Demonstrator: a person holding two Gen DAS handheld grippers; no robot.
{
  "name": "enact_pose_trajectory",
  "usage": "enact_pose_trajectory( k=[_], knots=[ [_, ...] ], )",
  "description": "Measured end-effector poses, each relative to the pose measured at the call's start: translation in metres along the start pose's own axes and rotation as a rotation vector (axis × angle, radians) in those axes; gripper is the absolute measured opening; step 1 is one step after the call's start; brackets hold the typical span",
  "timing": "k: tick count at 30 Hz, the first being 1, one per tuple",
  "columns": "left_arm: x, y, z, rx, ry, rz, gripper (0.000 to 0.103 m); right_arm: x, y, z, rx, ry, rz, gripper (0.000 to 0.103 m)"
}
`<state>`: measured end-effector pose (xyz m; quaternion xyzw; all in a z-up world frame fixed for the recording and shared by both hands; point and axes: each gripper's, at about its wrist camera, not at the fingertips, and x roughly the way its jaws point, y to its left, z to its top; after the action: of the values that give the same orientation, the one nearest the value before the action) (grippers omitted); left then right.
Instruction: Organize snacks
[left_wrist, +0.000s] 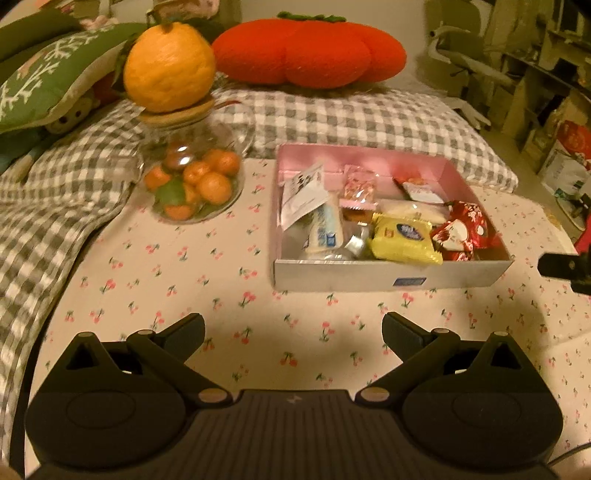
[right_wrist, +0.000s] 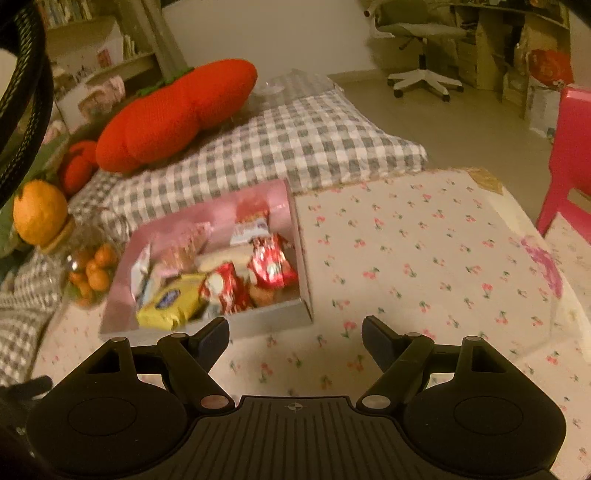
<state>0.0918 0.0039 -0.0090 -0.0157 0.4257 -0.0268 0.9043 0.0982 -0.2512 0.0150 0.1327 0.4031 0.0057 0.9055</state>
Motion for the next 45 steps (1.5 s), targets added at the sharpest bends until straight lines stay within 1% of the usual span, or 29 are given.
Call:
enact_pose_trajectory(
  k=[4,6,9,12,16,20,23,25,35,45],
  knots=[
    [-0.005,0.0,-0.006,-0.011,0.017,0.017,0.103,-0.011,0.004,-0.011,-0.015,-0.008,-0.012,0.082],
    [-0.007,-0.001,-0.01,-0.006,0.026,0.019,0.102,-0.015,0.008,-0.016,-0.034,-0.019,-0.024,0.085],
    [-0.01,-0.001,-0.014,-0.011,0.037,0.025,0.103,-0.018,0.014,-0.023,-0.075,-0.022,-0.042,0.086],
    [-0.013,0.0,-0.016,-0.03,0.054,0.061,0.103,-0.022,0.014,-0.03,-0.096,0.003,-0.028,0.086],
    [-0.019,0.0,-0.017,-0.01,0.063,0.077,0.103,-0.028,0.016,-0.038,-0.089,0.031,-0.032,0.086],
    [-0.026,0.002,-0.019,-0.016,0.065,0.095,0.103,-0.035,0.024,-0.045,-0.133,0.021,-0.045,0.087],
    [-0.03,0.003,-0.022,-0.015,0.073,0.103,0.103,-0.04,0.027,-0.048,-0.124,0.015,-0.029,0.088],
    [-0.033,0.003,-0.023,-0.014,0.075,0.102,0.103,-0.041,0.029,-0.05,-0.114,0.022,-0.021,0.09],
    [-0.035,-0.001,-0.027,-0.01,0.095,0.079,0.103,-0.034,0.038,-0.057,-0.149,0.035,-0.048,0.091],
    [-0.035,-0.004,-0.029,0.004,0.099,0.077,0.103,-0.03,0.043,-0.064,-0.18,0.047,-0.056,0.091]
  ],
)
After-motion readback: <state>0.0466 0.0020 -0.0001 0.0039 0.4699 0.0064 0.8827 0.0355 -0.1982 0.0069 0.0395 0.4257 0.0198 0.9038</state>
